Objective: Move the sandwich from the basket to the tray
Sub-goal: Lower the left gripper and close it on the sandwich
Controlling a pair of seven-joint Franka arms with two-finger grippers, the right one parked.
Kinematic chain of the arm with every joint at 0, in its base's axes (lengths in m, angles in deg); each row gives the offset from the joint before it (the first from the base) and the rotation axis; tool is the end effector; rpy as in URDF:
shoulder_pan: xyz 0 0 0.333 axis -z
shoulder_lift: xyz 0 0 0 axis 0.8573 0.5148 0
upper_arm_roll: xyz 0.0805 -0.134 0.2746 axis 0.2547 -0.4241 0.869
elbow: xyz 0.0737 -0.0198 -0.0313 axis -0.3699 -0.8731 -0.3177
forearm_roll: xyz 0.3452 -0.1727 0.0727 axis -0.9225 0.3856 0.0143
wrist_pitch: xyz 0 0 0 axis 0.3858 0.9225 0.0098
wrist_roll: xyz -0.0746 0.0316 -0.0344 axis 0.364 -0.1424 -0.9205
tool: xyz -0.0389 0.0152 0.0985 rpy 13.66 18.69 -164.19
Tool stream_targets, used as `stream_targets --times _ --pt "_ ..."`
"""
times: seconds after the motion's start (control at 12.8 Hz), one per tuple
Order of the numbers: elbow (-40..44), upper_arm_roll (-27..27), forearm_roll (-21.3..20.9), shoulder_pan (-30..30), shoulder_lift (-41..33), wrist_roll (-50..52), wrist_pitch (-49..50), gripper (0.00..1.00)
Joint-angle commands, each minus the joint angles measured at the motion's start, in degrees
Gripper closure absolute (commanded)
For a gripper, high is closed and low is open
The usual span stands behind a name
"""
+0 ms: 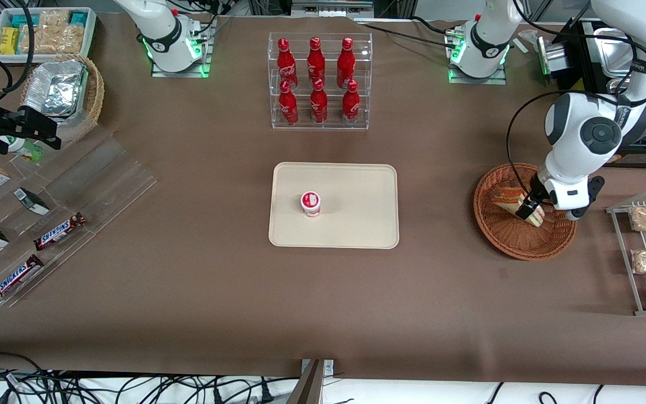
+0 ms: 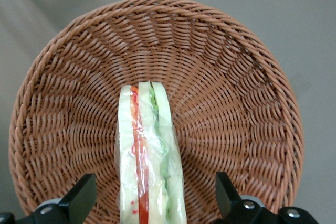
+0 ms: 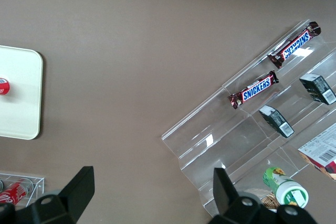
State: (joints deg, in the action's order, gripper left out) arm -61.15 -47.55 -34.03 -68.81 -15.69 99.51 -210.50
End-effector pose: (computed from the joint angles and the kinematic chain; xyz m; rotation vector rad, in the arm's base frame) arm 0.5471 0.0184 0.2628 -2.7245 -1.3496 -0.1552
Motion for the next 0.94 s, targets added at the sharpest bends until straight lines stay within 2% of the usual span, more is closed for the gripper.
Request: stream_targets --times 0.0,0.55,0.62,0.78,0.86 --pt "0.03 -0.4 -4.67 -0.13 2.12 5.57 -1.93 0.0" --pt "0.03 -0.4 -4.85 -0.13 4.32 6.28 -2.81 0.0" --pt "0.03 -0.4 -4.94 -0.13 4.32 6.2 -2.81 0.11" --pt "0.03 -0.4 -5.81 -0.13 4.5 5.85 -2.72 0.43" --pt "0.03 -0.49 -6.25 -0.13 4.5 5.84 -2.63 0.46"
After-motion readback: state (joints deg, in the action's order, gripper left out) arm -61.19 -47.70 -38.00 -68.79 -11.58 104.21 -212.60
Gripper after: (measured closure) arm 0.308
